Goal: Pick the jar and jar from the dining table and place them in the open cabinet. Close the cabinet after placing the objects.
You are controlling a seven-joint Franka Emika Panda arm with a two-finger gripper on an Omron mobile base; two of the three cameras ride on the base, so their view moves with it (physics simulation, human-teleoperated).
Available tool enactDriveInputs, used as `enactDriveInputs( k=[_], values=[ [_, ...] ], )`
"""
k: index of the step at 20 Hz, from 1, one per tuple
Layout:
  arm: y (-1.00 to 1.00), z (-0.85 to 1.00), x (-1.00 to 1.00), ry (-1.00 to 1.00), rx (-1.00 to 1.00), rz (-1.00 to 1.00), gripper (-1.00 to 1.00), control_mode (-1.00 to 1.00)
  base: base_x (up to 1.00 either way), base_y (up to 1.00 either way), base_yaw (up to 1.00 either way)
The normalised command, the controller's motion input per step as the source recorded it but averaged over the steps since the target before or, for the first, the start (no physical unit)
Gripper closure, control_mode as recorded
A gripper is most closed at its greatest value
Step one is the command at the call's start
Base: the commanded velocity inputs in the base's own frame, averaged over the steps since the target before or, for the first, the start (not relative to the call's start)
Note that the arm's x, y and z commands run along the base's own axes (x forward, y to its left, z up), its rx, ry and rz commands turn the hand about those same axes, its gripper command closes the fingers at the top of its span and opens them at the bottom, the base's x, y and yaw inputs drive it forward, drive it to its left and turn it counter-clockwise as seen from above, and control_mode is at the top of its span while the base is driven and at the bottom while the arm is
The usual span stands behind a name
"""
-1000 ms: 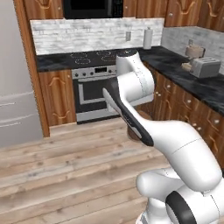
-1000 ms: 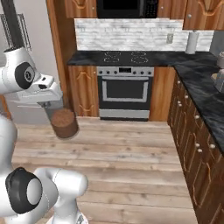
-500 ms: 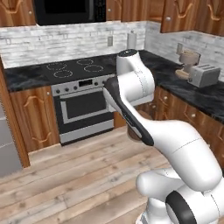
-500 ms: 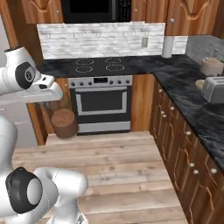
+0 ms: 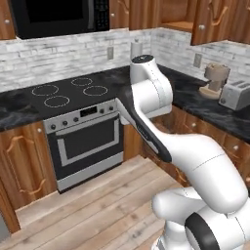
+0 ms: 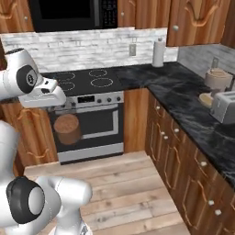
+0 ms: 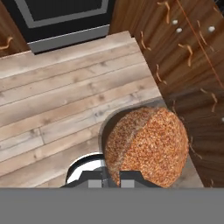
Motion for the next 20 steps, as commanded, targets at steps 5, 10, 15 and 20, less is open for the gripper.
enactDriveInputs(
  k=[5, 10, 15, 20],
  values=[
    [0.0, 0.0, 0.0, 0.0, 0.0, 0.0, 1.0, 1.0, 1.0, 0.4, -0.3],
    [0.0, 0.0, 0.0, 0.0, 0.0, 0.0, 1.0, 1.0, 1.0, 0.32, -0.29],
    [0.0, 0.0, 0.0, 0.0, 0.0, 0.0, 1.0, 1.0, 1.0, 0.22, -0.31],
    [0.0, 0.0, 0.0, 0.0, 0.0, 0.0, 1.0, 1.0, 0.91, 0.03, -0.4]
  ],
)
